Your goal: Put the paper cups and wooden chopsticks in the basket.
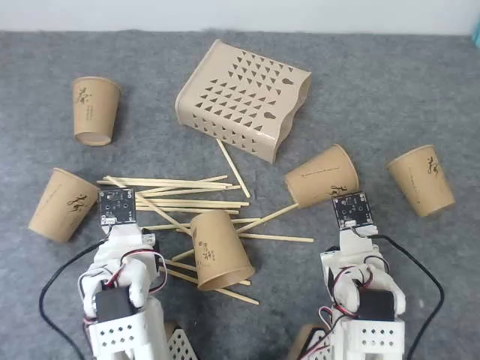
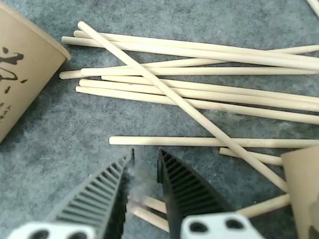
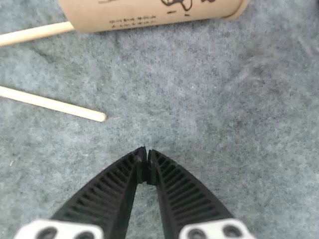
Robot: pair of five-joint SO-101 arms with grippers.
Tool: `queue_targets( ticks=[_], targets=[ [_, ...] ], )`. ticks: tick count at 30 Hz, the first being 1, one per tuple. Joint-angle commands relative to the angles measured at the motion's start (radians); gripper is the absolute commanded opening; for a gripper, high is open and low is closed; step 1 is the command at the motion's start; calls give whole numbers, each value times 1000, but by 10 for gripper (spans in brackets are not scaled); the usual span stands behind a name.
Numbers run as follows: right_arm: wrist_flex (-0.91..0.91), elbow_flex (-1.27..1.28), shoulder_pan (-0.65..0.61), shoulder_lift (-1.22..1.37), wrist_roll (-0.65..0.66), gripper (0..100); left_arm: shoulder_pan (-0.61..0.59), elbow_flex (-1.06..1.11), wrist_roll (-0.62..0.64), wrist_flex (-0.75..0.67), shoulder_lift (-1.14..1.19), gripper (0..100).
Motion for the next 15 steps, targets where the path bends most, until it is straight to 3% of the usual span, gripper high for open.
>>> queue_targets(
  ticks=[1, 15],
  targets=[
    [4, 18, 7, -12, -11, 8, 3, -7, -3, 5, -15, 76],
    [4, 18, 12, -12, -8, 9, 0, -7, -6, 6, -15, 77]
  ],
)
